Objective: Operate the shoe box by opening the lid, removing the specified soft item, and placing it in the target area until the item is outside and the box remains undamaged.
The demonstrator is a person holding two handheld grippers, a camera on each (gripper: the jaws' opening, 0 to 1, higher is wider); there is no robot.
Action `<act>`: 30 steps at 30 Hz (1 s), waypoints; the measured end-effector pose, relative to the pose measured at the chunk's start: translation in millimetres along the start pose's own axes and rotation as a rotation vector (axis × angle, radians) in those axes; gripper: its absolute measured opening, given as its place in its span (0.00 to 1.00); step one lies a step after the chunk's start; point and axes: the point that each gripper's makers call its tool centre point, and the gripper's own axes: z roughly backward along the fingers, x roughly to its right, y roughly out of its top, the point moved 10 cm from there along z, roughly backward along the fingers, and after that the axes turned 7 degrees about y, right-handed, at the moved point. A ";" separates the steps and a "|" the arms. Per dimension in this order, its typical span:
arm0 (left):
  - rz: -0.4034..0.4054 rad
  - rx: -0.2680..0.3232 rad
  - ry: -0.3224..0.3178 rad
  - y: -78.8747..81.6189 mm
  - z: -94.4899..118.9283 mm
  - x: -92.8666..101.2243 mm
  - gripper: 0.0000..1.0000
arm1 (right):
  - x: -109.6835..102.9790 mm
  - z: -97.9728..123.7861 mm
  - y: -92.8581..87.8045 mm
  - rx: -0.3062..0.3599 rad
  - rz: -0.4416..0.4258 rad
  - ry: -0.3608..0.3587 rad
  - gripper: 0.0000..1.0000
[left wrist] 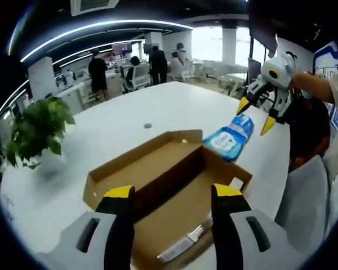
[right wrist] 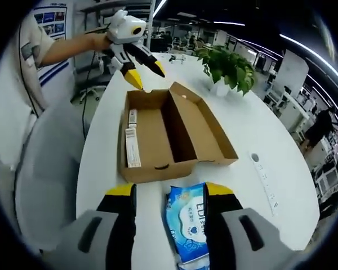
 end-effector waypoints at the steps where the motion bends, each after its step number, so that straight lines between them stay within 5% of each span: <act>1: 0.005 -0.003 0.010 -3.8 2.0 -2.7 0.54 | -0.3 -2.1 1.4 0.001 0.004 0.005 0.45; 30: 0.193 -0.138 0.188 -90.0 29.3 -39.5 0.41 | -3.6 -77.2 26.5 -0.012 0.070 0.131 0.50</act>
